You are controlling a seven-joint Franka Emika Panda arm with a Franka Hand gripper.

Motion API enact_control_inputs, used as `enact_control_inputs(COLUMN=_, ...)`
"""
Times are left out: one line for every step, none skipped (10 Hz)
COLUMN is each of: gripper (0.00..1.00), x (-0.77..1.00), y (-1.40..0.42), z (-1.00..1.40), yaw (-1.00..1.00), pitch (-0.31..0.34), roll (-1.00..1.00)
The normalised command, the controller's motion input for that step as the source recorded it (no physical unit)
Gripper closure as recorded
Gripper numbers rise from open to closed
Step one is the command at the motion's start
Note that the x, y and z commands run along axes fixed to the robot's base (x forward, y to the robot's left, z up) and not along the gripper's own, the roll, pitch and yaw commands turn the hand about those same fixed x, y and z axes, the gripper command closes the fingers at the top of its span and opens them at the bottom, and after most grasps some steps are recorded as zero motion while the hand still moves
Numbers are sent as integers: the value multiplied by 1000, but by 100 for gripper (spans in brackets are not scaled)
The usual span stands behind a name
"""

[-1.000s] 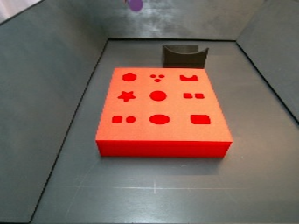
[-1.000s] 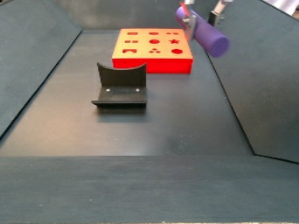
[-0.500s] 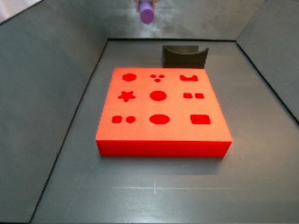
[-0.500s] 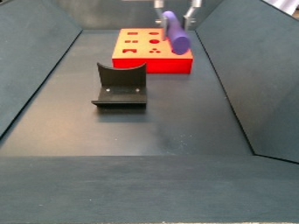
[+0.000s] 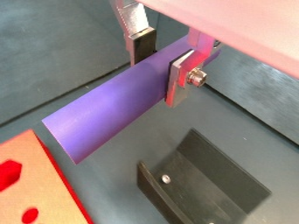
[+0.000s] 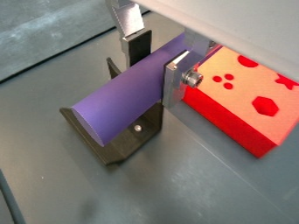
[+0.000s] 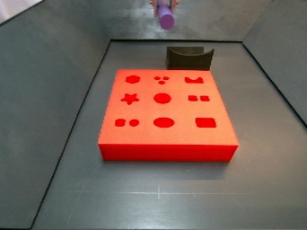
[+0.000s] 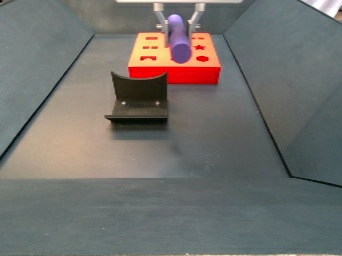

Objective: Pick up the round object. Move up. Place the round object on the fixture. Regrasp the round object. Move to above the board. Insert the round object.
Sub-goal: Place the round object on the fixture.

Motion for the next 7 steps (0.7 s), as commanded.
enact_control_inputs(gripper=100, x=670, y=-28, z=-13, yaw=22, pitch=128, roll=52)
enact_control_inputs(gripper=100, x=575, y=-19, z=-8, yaw=24, pitch=139, roll=53)
enact_control_inputs(gripper=100, x=513, y=-15, z=-3, yaw=25, pitch=145, roll=54)
enact_control_inputs(gripper=100, x=894, y=-69, z=431, yaw=-95, pitch=-45, roll=-1000)
enact_control_inputs(gripper=100, x=765, y=-45, z=394, yaw=-98, pitch=-38, roll=-1000)
enact_control_inputs(gripper=100, x=633, y=14, z=248, yaw=-102, pitch=-23, roll=-1000)
enact_control_inputs(gripper=100, x=528, y=19, z=114, yaw=-100, pitch=-14, roll=-1000)
